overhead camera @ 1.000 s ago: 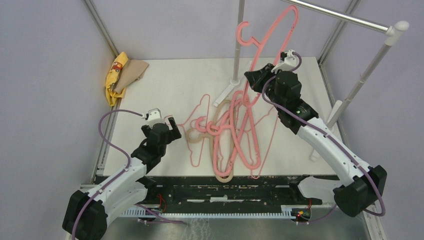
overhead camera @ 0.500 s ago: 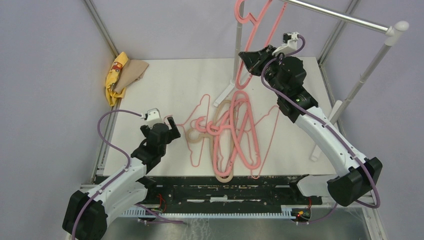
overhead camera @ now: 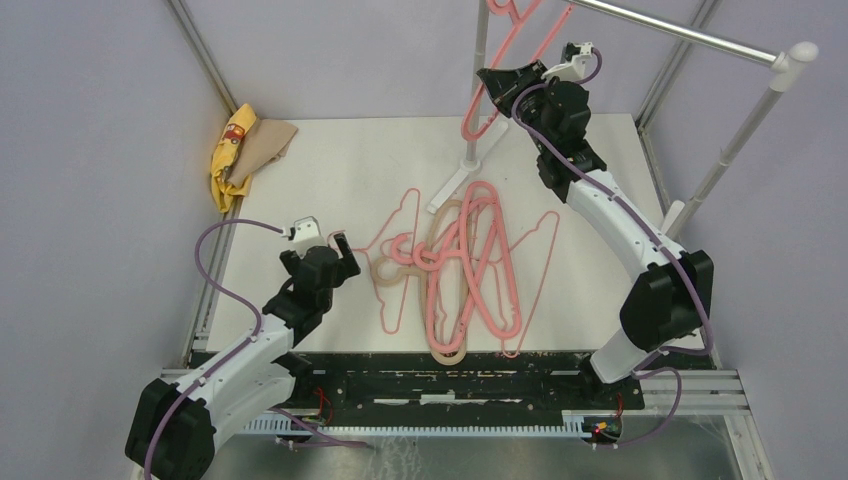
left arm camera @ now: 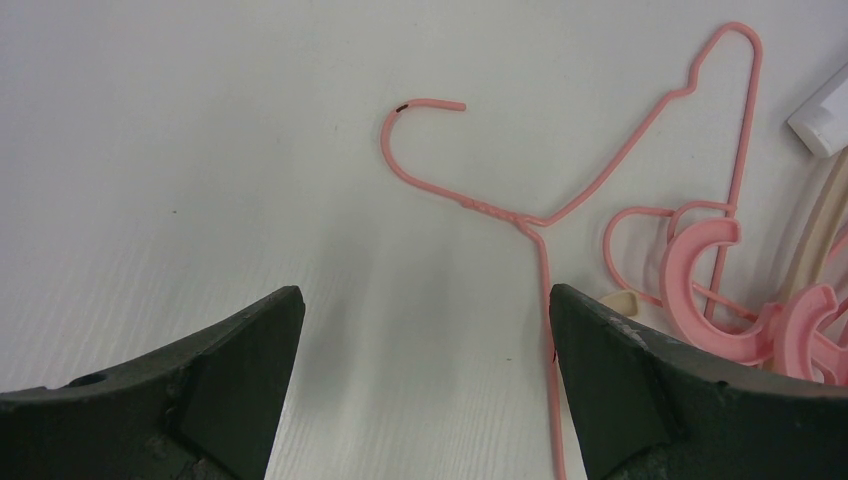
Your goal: Organize the hangers
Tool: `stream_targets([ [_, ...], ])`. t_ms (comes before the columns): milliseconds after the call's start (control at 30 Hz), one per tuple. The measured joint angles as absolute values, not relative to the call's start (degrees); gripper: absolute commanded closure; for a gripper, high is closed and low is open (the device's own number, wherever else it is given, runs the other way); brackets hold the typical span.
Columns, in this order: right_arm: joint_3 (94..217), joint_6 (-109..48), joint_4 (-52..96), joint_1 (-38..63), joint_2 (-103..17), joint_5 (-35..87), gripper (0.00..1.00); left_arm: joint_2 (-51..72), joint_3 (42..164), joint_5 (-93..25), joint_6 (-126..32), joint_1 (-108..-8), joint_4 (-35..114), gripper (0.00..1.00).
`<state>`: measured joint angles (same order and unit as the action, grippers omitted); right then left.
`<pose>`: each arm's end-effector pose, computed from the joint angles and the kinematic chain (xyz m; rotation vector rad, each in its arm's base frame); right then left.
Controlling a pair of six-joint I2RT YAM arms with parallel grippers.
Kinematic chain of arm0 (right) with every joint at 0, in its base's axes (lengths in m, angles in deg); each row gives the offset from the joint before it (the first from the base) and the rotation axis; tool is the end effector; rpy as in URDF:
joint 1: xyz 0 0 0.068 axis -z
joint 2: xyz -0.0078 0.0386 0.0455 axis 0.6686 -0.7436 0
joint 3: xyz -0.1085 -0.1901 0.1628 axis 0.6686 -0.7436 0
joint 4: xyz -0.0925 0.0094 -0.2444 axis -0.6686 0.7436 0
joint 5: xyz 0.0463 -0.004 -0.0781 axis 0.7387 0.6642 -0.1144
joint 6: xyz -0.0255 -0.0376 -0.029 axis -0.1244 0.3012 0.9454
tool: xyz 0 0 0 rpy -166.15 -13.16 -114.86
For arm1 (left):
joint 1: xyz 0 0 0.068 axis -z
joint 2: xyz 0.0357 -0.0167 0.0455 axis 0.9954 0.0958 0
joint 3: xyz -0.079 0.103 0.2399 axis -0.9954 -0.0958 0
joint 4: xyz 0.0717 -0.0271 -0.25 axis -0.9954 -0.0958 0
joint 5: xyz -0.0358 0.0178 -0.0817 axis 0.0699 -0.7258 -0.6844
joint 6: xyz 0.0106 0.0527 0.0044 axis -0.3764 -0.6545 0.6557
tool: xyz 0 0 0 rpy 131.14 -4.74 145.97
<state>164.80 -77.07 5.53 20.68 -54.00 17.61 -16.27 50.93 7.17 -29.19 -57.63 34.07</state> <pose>0.3621 0.1409 0.4222 0.4200 1.4477 1.0611 0.1683 -0.0635 0.1923 -0.3771 1.9943 -0.0010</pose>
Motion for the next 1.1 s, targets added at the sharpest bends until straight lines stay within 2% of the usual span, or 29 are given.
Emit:
stream_targets([
  [533,170.6,-86.3,-1.5,24.3,-63.5,20.6,0.99,-12.9,50.9,8.2,-29.2,-57.6,34.8,0.01],
  [633,173.8,-87.1,-0.6,24.5,-65.6,21.6,0.88,-12.1,50.9,8.4,-29.2,-57.6,35.1,0.01],
  [767,175.9,-88.0,0.7,24.5,-67.0,23.4,0.82,-11.4,50.9,8.5,-29.2,-57.6,35.6,0.01],
  [933,173.0,-88.4,0.6,24.5,-65.9,23.9,0.64,-10.3,51.0,8.5,-29.2,-57.6,35.6,0.01],
  [1033,169.9,-88.1,1.0,24.5,-63.6,23.7,0.45,-10.1,51.1,8.5,-29.2,-57.6,35.6,0.01],
  [1100,166.5,-87.7,2.4,24.5,-61.3,23.3,0.38,-10.0,51.2,8.5,-29.2,-57.6,35.6,0.01],
])
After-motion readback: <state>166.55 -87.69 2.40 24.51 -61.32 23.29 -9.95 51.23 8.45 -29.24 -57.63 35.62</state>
